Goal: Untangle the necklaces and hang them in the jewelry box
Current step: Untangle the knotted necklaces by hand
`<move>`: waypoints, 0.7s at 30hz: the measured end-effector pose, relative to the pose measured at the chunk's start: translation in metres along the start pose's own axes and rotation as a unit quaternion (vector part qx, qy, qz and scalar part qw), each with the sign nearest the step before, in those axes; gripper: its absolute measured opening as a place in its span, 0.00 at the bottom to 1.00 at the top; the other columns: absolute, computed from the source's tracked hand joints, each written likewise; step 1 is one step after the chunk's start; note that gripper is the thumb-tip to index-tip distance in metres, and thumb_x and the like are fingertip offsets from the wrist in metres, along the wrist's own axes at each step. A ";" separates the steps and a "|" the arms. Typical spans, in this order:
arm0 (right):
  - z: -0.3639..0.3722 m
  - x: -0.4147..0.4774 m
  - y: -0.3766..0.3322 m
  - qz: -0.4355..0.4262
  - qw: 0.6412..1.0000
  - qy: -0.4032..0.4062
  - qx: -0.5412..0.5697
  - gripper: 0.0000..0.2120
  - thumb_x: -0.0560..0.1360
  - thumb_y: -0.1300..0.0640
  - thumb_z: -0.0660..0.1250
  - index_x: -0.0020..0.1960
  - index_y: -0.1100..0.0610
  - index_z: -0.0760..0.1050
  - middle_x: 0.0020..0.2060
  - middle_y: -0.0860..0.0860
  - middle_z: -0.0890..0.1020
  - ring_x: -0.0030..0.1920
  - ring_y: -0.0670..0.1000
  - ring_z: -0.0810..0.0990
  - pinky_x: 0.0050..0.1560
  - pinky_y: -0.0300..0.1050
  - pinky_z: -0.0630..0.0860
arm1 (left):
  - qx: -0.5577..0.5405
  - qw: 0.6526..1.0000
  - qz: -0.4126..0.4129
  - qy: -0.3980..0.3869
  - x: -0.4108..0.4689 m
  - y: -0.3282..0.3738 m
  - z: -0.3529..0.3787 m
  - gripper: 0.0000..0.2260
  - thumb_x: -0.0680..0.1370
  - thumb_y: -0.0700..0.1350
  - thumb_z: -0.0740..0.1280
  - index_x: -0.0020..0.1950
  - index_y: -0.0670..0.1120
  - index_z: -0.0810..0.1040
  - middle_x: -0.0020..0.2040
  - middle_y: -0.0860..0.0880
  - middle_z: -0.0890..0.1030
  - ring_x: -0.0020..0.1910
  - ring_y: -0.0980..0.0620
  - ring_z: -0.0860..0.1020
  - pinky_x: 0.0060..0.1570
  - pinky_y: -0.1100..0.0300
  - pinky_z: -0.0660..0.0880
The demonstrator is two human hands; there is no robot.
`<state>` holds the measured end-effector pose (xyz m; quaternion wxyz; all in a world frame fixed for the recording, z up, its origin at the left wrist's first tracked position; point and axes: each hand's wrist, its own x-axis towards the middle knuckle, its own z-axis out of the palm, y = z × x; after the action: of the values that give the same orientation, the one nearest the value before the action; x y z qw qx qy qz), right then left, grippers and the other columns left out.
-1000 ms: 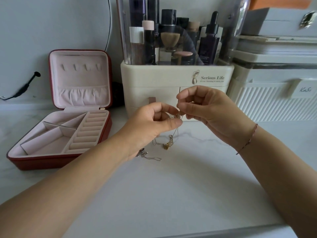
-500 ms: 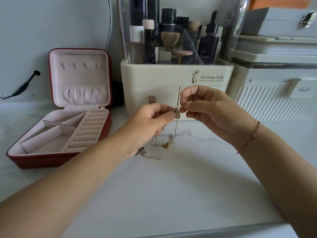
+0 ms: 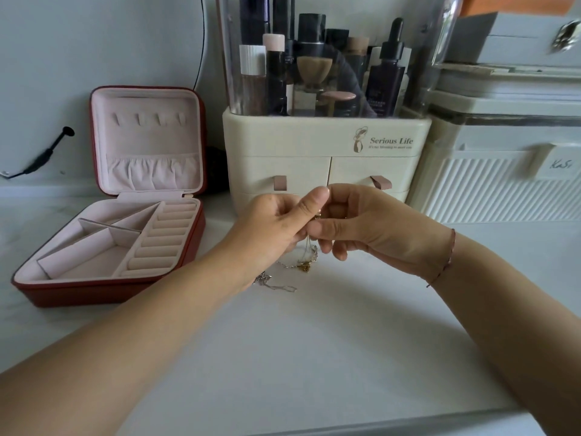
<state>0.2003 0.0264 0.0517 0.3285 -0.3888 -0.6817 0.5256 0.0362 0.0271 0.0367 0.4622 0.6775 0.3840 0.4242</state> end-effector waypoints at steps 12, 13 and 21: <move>-0.005 -0.002 -0.007 -0.006 0.983 0.056 0.177 0.07 0.72 0.53 0.65 0.41 0.57 0.73 0.35 0.52 0.75 0.30 0.47 0.72 0.28 0.36 0.69 | -0.117 0.992 -0.051 -0.006 0.000 0.006 -0.008 0.11 0.79 0.50 0.62 0.39 0.47 0.71 0.22 0.55 0.57 0.20 0.57 0.53 0.22 0.68 0.50; -0.005 -0.002 -0.007 -0.007 0.981 0.061 0.184 0.06 0.72 0.54 0.65 0.41 0.57 0.73 0.34 0.52 0.75 0.30 0.46 0.71 0.28 0.36 0.68 | -0.122 0.991 -0.052 -0.006 0.000 0.006 -0.008 0.11 0.78 0.49 0.63 0.37 0.47 0.71 0.22 0.55 0.58 0.20 0.57 0.53 0.22 0.68 0.50; -0.006 0.000 -0.004 -0.034 0.980 0.093 0.174 0.05 0.72 0.57 0.66 0.42 0.59 0.73 0.33 0.52 0.74 0.28 0.45 0.69 0.27 0.35 0.66 | -0.117 0.992 -0.053 -0.005 0.003 0.004 -0.008 0.04 0.77 0.41 0.66 0.43 0.47 0.78 0.23 0.55 0.58 0.21 0.57 0.54 0.22 0.67 0.51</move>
<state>0.2042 0.0288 0.0572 0.4710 -0.3495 -0.5586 0.5865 0.0303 0.0309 0.0428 0.5617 0.5996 0.3646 0.4382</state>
